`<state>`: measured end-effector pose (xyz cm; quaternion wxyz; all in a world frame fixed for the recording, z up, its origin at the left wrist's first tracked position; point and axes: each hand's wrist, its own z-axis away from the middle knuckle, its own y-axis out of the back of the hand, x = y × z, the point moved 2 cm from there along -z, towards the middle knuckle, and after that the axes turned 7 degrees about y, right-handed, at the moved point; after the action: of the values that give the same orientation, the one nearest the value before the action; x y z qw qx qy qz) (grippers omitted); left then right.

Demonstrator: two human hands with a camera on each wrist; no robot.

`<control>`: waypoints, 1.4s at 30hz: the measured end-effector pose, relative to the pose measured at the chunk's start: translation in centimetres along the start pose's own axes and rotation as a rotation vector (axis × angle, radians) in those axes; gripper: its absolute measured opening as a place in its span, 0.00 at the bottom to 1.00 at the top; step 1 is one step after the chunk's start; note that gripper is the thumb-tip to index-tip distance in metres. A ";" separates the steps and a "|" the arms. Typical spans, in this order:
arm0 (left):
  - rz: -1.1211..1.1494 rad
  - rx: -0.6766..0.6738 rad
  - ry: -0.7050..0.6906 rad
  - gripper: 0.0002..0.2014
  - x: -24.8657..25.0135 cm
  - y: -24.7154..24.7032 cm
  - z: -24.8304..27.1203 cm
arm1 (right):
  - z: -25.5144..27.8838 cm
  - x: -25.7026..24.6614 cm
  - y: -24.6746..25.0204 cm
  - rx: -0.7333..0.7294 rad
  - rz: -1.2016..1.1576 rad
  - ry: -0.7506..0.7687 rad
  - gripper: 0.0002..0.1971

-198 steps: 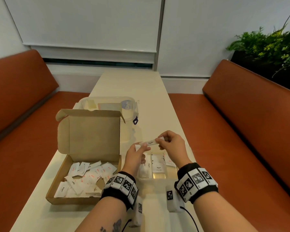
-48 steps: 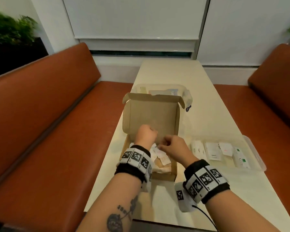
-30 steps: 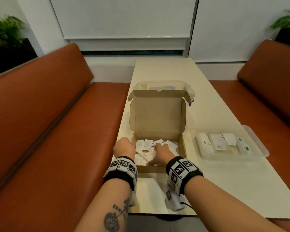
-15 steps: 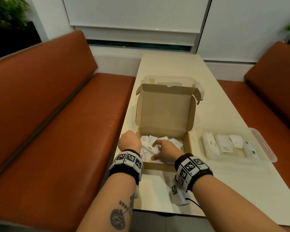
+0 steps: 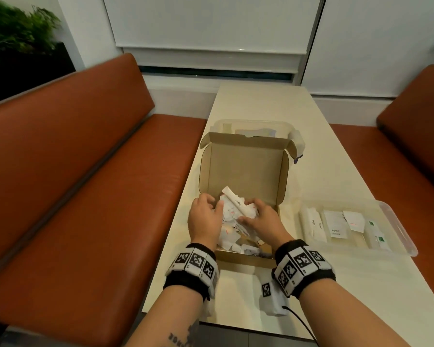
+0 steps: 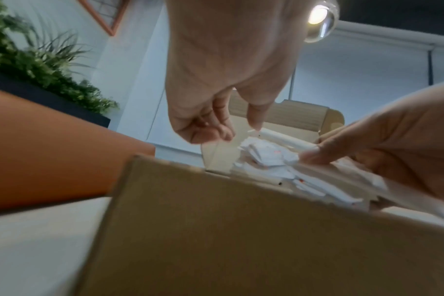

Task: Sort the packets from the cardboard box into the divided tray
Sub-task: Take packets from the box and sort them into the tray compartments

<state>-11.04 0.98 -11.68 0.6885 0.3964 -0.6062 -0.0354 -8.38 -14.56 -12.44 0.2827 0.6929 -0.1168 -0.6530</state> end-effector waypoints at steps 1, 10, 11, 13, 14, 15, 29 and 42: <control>0.056 -0.034 0.012 0.10 0.3 -0.5 0.0 | 0.0 0.1 0.2 0.003 -0.037 0.006 0.19; 0.443 -0.395 0.185 0.11 1.6 -3.0 0.6 | 0.5 0.5 2.5 -0.030 -0.147 0.107 0.18; 0.493 -0.421 0.194 0.09 1.7 -3.0 0.7 | 0.5 0.6 2.8 -0.034 -0.156 0.108 0.18; 0.534 -0.462 0.192 0.10 1.9 -2.8 0.9 | 0.5 0.7 3.2 -0.043 -0.164 0.114 0.19; 0.540 -0.475 0.183 0.11 2.1 -2.8 1.1 | 0.5 0.8 3.4 -0.044 -0.159 0.120 0.19; 0.542 -0.479 0.174 0.11 2.3 -2.7 1.1 | 0.4 0.9 3.5 -0.044 -0.157 0.125 0.20; 0.690 -0.560 0.107 0.11 3.4 -0.9 0.4 | 0.9 -1.4 3.9 0.039 -0.241 0.132 0.17; 0.928 -0.567 0.354 0.17 -0.5 -3.2 0.4 | 1.0 -0.4 1.6 0.193 -0.154 0.032 0.11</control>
<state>-10.09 -1.13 -13.97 0.8024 -0.1119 -0.5590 0.1765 -9.08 -15.88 -11.20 0.1659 0.7342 -0.1210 -0.6472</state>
